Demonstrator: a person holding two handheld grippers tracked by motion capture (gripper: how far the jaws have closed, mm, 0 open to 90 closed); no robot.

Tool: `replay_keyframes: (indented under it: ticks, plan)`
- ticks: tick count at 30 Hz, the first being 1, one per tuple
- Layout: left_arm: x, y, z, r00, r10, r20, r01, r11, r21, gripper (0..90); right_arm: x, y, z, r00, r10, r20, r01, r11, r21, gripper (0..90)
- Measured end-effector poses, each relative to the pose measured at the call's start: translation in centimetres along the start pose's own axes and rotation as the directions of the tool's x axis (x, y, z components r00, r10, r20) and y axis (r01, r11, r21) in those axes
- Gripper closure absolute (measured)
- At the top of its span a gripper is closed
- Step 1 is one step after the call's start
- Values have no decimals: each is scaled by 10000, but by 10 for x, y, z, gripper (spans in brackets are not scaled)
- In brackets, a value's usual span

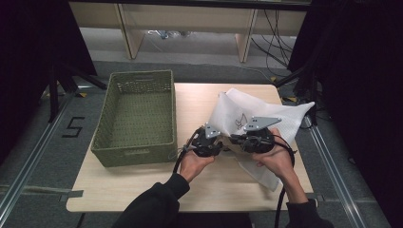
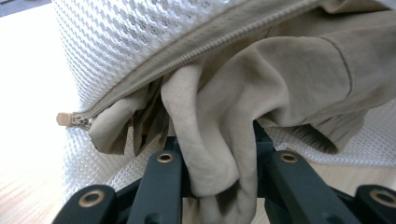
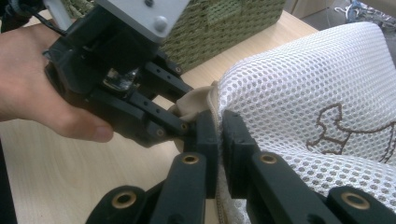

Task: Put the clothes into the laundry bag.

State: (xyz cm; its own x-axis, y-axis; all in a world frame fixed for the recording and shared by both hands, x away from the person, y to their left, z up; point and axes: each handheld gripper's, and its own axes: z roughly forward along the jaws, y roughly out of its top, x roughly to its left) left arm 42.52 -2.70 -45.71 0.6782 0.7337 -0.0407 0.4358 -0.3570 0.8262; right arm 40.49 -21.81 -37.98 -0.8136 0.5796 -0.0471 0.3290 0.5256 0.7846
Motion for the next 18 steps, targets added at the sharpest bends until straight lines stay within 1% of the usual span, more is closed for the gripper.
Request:
replay_keyframes:
  ticks: [1, 2, 3, 4, 5, 6, 7, 8, 9, 10, 11, 12, 13, 14, 15, 16, 17, 18]
  plan:
    - [0, 1, -1, 10000, 35, 14, -35, 10000, -38, 726, 0, 0, 0, 9999, -55, -90, 55, 10000, -24, 872]
    - [-1, 1, -2, 10000, 1, -29, -1, 10000, -94, 728, 1, 0, 0, 9999, -167, 13, 167, 9998, -46, 871]
    - [0, 2, -3, 10000, 49, 19, -49, 10000, -70, 731, 2, 1, 0, 9998, -171, -87, 170, 9999, -28, 871]
    - [0, 2, -4, 10000, 21, -79, -22, 9999, -146, 733, 2, 1, -1, 9998, -194, 74, 195, 9998, -103, 871]
    - [2, 3, -5, 9999, -5, -137, 1, 9997, -261, 734, 3, 2, -2, 10000, -84, -48, 84, 10000, -19, 872]
    - [3, 5, -7, 9998, -123, -166, 118, 9995, -292, 735, 3, 2, -3, 10000, -60, -17, 60, 10000, 5, 872]
    - [4, 5, -8, 9995, -211, -229, 201, 9987, -461, 735, 3, 2, -3, 9999, -153, -54, 153, 9999, -47, 872]
    - [4, 6, -9, 9994, -259, -233, 247, 9984, -503, 736, 2, 2, -5, 9995, -324, 57, 325, 9994, -148, 872]
    - [4, 7, -10, 9993, -252, -292, 235, 9980, -579, 736, 2, 3, -5, 9996, -275, 65, 277, 9993, -232, 872]
    - [3, 8, -12, 9992, -291, -281, 273, 9978, -609, 736, 3, 3, -5, 9998, -114, -152, 110, 9996, -248, 872]
    - [1, 9, -13, 9990, -336, -302, 314, 9971, -697, 736, 3, 4, -7, 9996, -285, 19, 286, 9993, -255, 871]
    - [-1, 9, -13, 9987, -382, -343, 351, 9957, -854, 736, 3, 4, -7, 9997, -250, -53, 248, 9992, -304, 872]
    - [-1, 9, -14, 9991, -167, -399, 136, 9969, -777, 736, 3, 4, -7, 9996, -269, -41, 267, 9990, -356, 872]
    - [-2, 9, -14, 9992, -9, -409, -17, 9979, -648, 735, 4, 4, -8, 9998, -172, -94, 170, 9995, -255, 872]
    - [-3, 7, -12, 9992, 1, -389, -24, 9982, -599, 734, 3, 3, -8, 9999, -69, -140, 66, 9997, -237, 872]
    - [-3, 5, -8, 9996, -9, -269, -6, 9985, -540, 727, 3, 2, -8, 9998, -193, -103, 190, 9995, -251, 872]
    - [-2, 3, -6, 9995, 120, -300, -129, 9994, -308, 721, 3, 0, -7, 9999, -48, -122, 45, 9998, -214, 872]
    - [-2, 0, -1, 9998, 51, -209, -58, 9995, -323, 715, 3, -2, -6, 9999, -80, -115, 78, 9999, -144, 872]
